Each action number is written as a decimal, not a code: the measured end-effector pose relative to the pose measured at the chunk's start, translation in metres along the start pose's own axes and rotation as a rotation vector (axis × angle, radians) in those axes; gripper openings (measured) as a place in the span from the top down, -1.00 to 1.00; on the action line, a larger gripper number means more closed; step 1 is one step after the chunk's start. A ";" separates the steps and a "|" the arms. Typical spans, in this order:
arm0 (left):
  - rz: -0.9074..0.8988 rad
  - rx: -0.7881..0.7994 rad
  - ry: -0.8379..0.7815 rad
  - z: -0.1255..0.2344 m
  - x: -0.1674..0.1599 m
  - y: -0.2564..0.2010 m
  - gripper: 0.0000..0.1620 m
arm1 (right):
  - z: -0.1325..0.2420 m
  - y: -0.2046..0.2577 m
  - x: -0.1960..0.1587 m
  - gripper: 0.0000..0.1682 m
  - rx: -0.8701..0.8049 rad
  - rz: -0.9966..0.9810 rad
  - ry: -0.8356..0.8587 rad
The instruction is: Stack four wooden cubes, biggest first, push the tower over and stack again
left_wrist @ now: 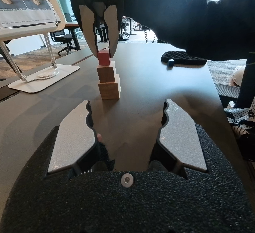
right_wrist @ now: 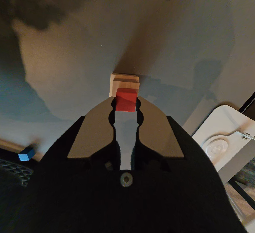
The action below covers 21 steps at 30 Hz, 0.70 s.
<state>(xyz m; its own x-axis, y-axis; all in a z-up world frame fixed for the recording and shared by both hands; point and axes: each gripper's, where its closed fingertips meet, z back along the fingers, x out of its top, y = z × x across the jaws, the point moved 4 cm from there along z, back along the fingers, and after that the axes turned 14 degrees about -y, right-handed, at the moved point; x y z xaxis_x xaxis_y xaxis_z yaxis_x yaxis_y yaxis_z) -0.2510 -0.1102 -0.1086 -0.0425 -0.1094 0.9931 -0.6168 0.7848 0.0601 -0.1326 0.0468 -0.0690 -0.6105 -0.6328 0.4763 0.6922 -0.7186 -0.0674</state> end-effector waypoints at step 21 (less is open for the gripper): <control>0.003 0.001 -0.006 0.000 0.001 0.000 -0.21 | 0.020 0.008 0.006 0.51 -0.081 -0.059 -0.055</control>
<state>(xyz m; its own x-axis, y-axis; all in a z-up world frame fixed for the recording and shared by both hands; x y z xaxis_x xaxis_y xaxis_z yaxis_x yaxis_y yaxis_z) -0.2517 -0.1102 -0.1080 -0.0490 -0.1112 0.9926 -0.6171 0.7848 0.0575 -0.1230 0.0425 -0.0488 -0.6258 -0.5732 0.5289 0.6206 -0.7767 -0.1075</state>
